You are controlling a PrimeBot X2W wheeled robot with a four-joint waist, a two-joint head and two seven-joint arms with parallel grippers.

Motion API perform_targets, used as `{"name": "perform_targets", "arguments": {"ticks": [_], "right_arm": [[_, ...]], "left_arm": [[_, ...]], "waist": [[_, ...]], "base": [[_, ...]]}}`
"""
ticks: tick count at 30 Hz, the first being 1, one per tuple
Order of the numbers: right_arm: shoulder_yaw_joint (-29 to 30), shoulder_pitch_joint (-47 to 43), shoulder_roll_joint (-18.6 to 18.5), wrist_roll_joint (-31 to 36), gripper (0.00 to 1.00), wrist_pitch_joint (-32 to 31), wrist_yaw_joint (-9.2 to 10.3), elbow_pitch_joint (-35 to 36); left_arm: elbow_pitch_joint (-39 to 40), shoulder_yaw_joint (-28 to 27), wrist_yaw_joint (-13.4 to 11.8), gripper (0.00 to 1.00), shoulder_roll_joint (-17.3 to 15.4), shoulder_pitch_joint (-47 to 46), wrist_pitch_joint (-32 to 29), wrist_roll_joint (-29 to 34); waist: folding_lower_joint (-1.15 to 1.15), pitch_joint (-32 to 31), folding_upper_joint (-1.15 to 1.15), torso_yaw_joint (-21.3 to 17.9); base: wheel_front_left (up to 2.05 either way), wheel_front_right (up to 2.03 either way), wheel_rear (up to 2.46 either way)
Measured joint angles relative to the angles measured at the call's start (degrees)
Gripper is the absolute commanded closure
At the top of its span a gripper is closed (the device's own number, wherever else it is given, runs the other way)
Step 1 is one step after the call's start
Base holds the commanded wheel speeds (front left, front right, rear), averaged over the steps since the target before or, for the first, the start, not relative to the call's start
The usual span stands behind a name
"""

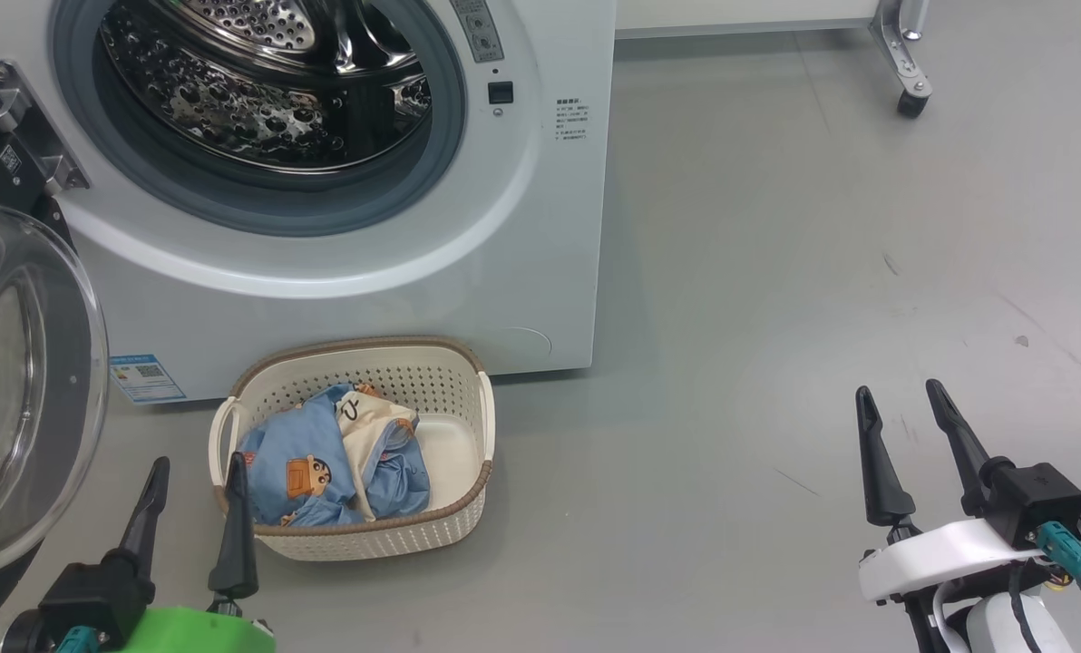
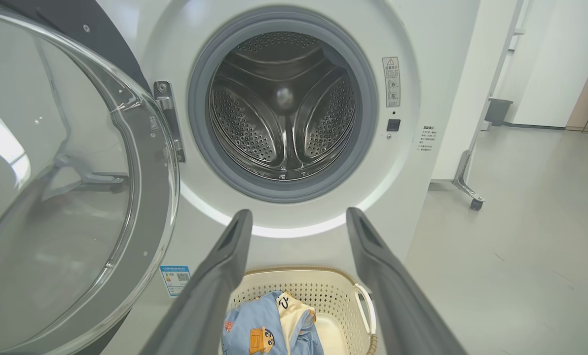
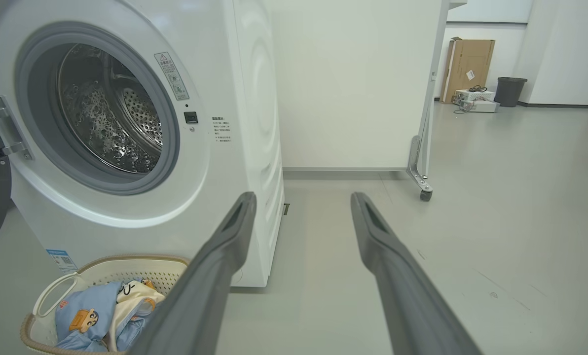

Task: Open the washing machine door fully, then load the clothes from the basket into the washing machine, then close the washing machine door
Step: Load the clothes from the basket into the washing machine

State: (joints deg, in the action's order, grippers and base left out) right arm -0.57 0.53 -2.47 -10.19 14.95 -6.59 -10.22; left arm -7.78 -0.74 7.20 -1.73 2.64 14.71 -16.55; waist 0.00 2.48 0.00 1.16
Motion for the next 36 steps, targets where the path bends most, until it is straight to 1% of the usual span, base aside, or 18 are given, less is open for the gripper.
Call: {"name": "perform_targets", "arguments": {"ticks": [13, 21, 28, 36], "right_arm": [[0.0, 0.0, 0.1, 0.0, 0.0, 0.0, 0.0, 0.2], [-0.1, 0.0, 0.1, 0.0, 0.0, 0.0, 0.0, 0.2], [0.0, 0.0, 0.2, 0.0, 0.0, 0.0, 0.0, 0.2], [0.0, 0.0, 0.2, 0.0, 0.0, 0.0, 0.0, 0.3]], "left_arm": [[0.6, -2.6, 0.0, 0.0, 0.0, 0.0, 0.0, -0.1], [0.8, -3.1, 0.0, 0.0, 0.0, 0.0, 0.0, -0.1], [1.8, -4.8, -0.4, 0.0, 0.0, -0.2, 0.0, -0.6], [1.5, -4.7, -0.4, 0.0, 0.0, -0.2, 0.0, -0.9]], "waist": [[0.0, 0.8, 0.0, 0.1], [0.0, 1.3, 0.0, 0.2], [0.0, 1.9, 0.0, 0.2], [0.0, 2.6, 0.0, 0.3]], "base": [[0.57, -0.57, 0.0], [1.01, -1.01, 0.0], [1.13, -1.1, -0.02], [0.82, -0.82, 0.0]]}}
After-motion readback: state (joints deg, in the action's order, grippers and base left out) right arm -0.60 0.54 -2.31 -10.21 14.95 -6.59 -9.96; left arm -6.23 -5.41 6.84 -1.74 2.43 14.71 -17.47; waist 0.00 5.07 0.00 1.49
